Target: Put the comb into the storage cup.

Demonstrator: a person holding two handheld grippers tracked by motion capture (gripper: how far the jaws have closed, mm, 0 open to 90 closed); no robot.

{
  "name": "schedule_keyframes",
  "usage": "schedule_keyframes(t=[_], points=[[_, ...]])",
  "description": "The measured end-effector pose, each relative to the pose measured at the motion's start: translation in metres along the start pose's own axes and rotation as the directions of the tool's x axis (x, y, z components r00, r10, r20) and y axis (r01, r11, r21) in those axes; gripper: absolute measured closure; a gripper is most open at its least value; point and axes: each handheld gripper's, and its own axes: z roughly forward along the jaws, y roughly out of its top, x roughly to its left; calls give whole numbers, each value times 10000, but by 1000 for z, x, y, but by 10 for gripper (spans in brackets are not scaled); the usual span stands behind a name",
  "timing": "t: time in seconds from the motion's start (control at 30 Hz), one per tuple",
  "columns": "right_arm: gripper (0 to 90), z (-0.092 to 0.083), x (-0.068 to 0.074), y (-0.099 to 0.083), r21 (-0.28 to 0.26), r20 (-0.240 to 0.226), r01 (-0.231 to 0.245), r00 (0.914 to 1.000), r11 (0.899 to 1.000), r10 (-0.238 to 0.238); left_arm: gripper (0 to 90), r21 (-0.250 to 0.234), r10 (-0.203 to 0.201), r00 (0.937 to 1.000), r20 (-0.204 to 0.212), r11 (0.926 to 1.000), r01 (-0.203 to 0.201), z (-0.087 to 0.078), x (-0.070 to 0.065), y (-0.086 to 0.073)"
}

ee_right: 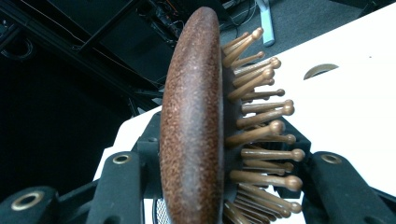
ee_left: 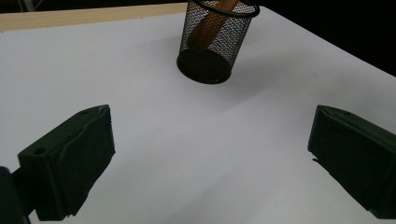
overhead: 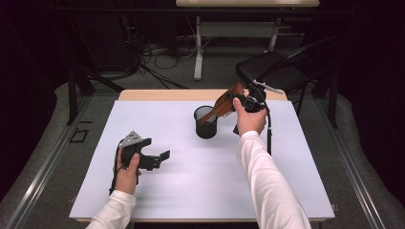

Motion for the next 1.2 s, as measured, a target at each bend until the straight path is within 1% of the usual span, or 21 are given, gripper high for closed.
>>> schedule_keyframes(t=[0.2,0.43,0.5,0.87,0.9,1.07,1.1,1.17,1.2], points=[[490,2,-1,-2,52,56,-12,10000,10000,12,9,11,9,10000,5,10000,-9,0,0,0],[489,5,-1,-3,105,122,157,9998,9998,-158,9,28,7,10000,17,10000,-7,1,0,0],[489,5,0,-4,139,143,120,9998,9998,-122,9,25,6,10000,10,10000,-7,1,1,0],[489,8,0,-7,256,270,334,9991,9991,-341,9,11,-24,10000,17,10000,24,0,1,0],[489,9,0,-7,200,238,331,9992,9993,-336,9,11,-28,10000,22,10000,28,1,1,0],[489,10,0,-8,281,275,351,9990,9990,-359,9,9,-30,10000,6,10000,30,1,1,0],[488,11,-1,-9,209,279,338,9990,9992,-344,9,11,-33,10000,12,10000,33,1,1,0],[489,10,-1,-9,310,308,367,9988,9988,-376,9,-1,-31,10000,12,10000,31,1,1,0],[488,11,-2,-9,245,284,350,9990,9991,-357,9,3,-32,10000,9,10000,32,1,1,0]])
